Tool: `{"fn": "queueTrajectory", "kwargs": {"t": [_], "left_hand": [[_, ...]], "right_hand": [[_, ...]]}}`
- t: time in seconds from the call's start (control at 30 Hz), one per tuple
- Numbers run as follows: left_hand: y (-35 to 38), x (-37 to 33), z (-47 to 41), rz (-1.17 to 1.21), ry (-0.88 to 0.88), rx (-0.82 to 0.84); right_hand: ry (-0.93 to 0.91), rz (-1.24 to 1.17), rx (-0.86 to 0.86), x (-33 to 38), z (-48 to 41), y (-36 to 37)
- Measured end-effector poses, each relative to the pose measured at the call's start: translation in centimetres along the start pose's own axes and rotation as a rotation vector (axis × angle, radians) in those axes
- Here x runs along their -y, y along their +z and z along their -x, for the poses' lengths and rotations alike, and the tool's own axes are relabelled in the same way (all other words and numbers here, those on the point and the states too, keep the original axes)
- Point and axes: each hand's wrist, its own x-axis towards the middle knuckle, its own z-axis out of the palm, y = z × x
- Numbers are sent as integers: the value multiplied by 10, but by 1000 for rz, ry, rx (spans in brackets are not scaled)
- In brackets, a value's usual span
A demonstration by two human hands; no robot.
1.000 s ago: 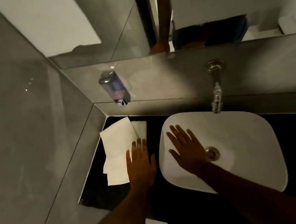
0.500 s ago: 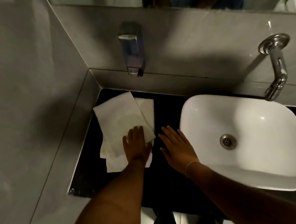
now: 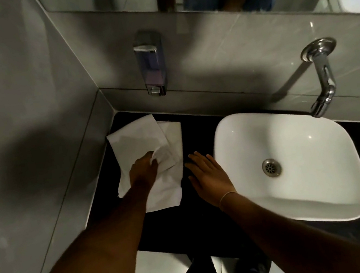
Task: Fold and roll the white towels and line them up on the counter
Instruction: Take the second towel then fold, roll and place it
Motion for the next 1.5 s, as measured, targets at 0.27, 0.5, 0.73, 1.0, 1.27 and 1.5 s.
{"fn": "queueTrajectory", "kwargs": {"t": [0.27,0.5,0.73,1.0,1.27,1.5], "left_hand": [[-6,5,0,-37,94,55],[25,24,5,-364,248,14],[8,10,-16,-264,184,-41],[-115,-49,-8,-140,300,104],[-190,-180,72,-48,564,430],[-160,-286,140,134,792,694]], "right_hand": [[39,-53,28,7,-5,12],[38,-82,17,13,9,14],[16,-109,8,12,31,5],[175,-300,-9,38,-6,-47],[13,-257,-317,30,-7,-144],[-111,-214,-236,-45,86,-251]]}}
